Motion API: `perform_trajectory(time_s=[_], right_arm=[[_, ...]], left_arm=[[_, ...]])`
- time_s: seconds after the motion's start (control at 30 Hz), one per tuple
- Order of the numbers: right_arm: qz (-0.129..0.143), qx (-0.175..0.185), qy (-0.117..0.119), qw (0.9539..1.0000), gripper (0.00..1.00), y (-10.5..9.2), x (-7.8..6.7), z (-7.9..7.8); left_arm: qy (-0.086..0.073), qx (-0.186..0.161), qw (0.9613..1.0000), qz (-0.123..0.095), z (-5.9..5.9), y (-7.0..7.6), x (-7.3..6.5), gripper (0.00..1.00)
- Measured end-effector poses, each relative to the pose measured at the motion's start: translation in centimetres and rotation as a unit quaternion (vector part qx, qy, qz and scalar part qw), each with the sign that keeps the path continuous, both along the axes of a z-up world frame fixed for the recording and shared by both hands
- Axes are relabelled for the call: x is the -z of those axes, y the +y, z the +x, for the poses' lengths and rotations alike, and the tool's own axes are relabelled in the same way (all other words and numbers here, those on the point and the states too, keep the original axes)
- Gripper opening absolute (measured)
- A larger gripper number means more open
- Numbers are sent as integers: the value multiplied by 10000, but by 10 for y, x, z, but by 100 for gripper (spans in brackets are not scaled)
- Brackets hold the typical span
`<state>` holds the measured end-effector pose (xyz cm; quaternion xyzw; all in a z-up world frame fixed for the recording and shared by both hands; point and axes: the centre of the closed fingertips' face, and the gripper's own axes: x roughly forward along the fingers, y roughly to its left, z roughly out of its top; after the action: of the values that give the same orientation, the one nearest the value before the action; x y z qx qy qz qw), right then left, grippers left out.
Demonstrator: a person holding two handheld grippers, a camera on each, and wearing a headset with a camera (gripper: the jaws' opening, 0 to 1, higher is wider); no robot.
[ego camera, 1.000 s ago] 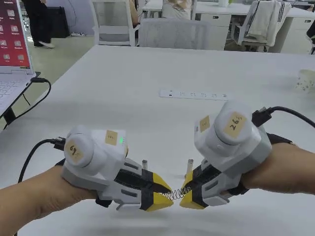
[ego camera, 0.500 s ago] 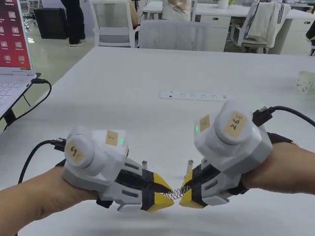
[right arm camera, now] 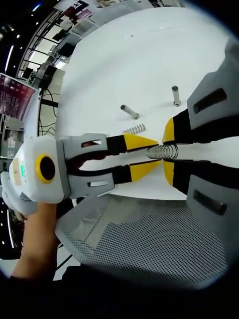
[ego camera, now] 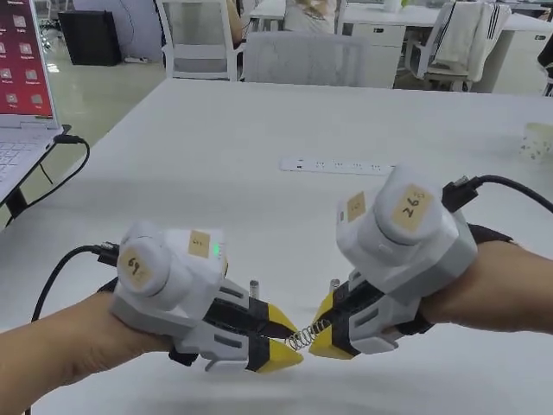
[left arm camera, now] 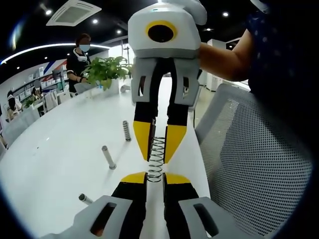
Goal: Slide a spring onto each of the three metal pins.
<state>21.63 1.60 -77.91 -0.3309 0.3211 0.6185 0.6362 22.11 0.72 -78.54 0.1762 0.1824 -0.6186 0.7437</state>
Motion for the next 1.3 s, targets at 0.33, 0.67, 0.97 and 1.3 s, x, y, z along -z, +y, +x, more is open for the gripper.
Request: perform_trajectory(time_s=[0.33,0.67,0.97,1.3], right_arm=[[93,-78,-13,9999,9,7,-5,-1],[60,-123,-23,9999,8,9,-7,-2],[39,-193,-63,9998,8,12,-8,-2],[-7,-232,-75,9997,8,12,-7,-2]], left_arm=[[-4,16,10000,-4,1,-1,2,3],[-4,23,10000,1,1,-2,2,3],[4,20,10000,-5,1,-2,2,3],[22,5,10000,-14,1,-2,2,3]])
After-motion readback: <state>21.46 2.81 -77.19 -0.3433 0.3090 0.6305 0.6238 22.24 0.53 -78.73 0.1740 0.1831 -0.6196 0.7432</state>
